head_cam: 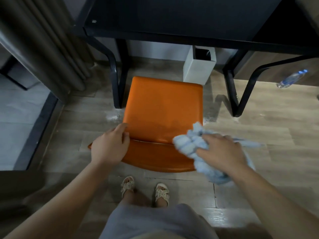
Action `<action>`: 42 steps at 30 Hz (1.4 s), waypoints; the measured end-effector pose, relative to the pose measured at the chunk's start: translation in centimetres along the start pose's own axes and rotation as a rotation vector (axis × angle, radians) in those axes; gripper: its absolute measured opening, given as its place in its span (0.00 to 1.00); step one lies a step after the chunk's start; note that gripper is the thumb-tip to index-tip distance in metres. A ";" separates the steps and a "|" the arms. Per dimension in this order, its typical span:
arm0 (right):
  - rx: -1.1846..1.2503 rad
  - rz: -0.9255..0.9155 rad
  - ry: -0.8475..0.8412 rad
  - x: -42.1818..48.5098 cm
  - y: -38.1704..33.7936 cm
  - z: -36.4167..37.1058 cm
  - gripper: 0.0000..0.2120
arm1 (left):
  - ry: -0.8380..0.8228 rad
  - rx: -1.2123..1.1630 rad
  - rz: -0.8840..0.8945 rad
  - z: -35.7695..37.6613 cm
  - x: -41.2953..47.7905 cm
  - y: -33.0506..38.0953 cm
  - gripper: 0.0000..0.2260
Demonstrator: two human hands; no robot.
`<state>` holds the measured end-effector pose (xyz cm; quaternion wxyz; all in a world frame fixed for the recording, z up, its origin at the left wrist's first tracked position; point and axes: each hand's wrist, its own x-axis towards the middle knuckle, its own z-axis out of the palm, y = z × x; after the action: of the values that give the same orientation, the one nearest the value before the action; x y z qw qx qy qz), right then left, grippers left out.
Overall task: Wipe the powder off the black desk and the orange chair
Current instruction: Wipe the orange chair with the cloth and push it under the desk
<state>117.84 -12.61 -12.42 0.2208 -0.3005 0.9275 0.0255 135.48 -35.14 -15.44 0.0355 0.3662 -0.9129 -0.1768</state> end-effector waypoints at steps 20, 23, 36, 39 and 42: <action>0.200 -0.159 -0.632 9.0 -29.2 1.7 0.23 | -0.228 -0.801 -0.734 1.8 4.6 -17.9 0.13; 0.033 -0.135 -0.741 12.4 -31.5 3.8 0.20 | -0.247 -0.788 -0.815 4.0 4.9 -18.9 0.14; -0.240 -0.131 -0.403 24.8 -33.7 11.0 0.10 | -0.279 -0.764 -0.971 11.8 9.6 -21.2 0.16; -0.135 -0.059 -0.132 28.9 -33.4 12.4 0.13 | -0.275 -0.763 -0.995 13.0 10.3 -22.2 0.15; 0.150 -0.071 -0.390 30.0 -33.7 15.9 0.25 | -0.293 -0.772 -1.032 14.5 10.7 -22.9 0.15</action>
<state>121.61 -53.66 -36.62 0.4184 -0.3052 0.8554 0.0062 139.90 -53.43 -37.64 -0.0497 0.6897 -0.4867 -0.5339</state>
